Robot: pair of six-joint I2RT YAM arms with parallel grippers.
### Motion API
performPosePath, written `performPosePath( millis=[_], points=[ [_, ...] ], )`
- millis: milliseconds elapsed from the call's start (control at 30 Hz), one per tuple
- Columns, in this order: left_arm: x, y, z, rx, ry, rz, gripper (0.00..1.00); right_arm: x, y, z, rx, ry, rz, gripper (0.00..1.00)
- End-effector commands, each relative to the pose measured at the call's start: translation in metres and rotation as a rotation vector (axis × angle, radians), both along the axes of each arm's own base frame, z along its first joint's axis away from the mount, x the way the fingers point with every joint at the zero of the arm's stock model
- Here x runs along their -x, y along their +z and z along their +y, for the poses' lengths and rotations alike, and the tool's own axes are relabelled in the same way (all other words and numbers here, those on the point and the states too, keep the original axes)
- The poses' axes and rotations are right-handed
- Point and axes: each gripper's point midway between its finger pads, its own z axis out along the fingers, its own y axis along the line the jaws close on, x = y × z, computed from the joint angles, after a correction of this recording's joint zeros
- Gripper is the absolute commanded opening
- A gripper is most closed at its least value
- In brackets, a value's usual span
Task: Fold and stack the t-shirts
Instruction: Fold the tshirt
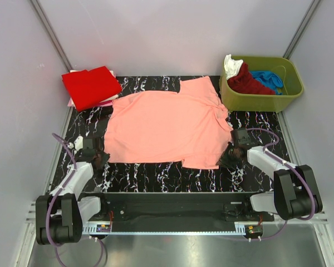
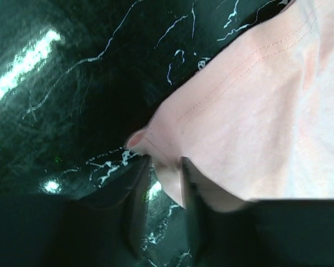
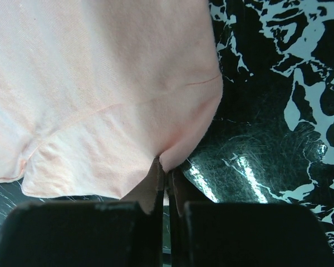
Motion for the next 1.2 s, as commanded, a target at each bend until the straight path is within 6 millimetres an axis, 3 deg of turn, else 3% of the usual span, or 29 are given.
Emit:
performPosePath(
  millis=[0,100,267,400,567,900,1033,1167],
  points=[
    [-0.026,0.021,0.013,-0.055,0.019,-0.096,0.21,-0.002,0.001,-0.001,-0.003,-0.004,-0.024,0.00],
    [-0.025,0.018,0.012,-0.060,0.009,-0.089,0.00,-0.003,0.005,-0.003,0.004,-0.008,-0.035,0.00],
    [-0.019,0.037,0.006,-0.036,-0.016,-0.098,0.00,0.002,0.025,-0.006,0.004,-0.051,-0.067,0.00],
    [-0.015,0.074,-0.008,0.028,-0.049,-0.175,0.00,0.010,0.061,-0.008,-0.022,-0.088,-0.137,0.00],
    [0.005,0.100,-0.019,0.073,-0.071,-0.194,0.00,0.020,0.100,-0.016,-0.012,-0.102,-0.210,0.00],
    [0.045,0.136,-0.034,0.105,-0.142,-0.237,0.00,0.062,0.135,-0.024,-0.037,-0.142,-0.260,0.00],
    [0.052,0.135,-0.034,0.091,-0.167,-0.203,0.00,0.057,0.152,-0.026,-0.034,-0.146,-0.299,0.00],
    [0.042,0.134,-0.034,0.080,-0.197,-0.184,0.00,0.033,0.163,-0.025,-0.001,-0.125,-0.312,0.00]
  ],
)
